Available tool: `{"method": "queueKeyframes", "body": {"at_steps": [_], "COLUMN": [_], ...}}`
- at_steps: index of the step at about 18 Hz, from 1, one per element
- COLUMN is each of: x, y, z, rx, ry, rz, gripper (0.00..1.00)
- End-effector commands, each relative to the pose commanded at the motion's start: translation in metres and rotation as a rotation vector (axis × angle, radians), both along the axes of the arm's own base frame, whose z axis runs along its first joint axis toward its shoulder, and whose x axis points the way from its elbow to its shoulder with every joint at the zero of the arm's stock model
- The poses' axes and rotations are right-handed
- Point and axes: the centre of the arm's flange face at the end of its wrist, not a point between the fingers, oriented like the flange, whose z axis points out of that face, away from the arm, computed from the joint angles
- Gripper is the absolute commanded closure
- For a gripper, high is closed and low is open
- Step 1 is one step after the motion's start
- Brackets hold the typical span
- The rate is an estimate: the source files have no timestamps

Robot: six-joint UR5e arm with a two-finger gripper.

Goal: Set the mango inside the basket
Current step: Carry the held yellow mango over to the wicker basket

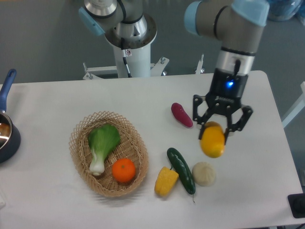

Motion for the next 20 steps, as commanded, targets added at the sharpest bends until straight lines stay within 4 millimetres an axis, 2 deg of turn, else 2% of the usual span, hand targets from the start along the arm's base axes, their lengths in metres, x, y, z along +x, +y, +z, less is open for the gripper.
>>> {"method": "queueKeyframes", "body": {"at_steps": [3,6,8,10,13,17,20], "x": [0.029,0.057,0.069,0.096,0.125,0.155,0.167], "y": [0.02,0.042,0.047,0.063,0.078,0.077,0.079], "z": [-0.026,-0.036,-0.04,-0.051,-0.063,-0.085,-0.098], "rx": [-0.093,-0.162,-0.172,-0.188,-0.205,-0.241,-0.275], "ry": [0.01,0.048,0.04,0.012,-0.085,-0.124,-0.124], "rz": [-0.045,-0.101,-0.115,-0.151,-0.077,-0.11,-0.128], "gripper": [0.85,0.85,0.85,0.85,0.84,0.84,0.84]}}
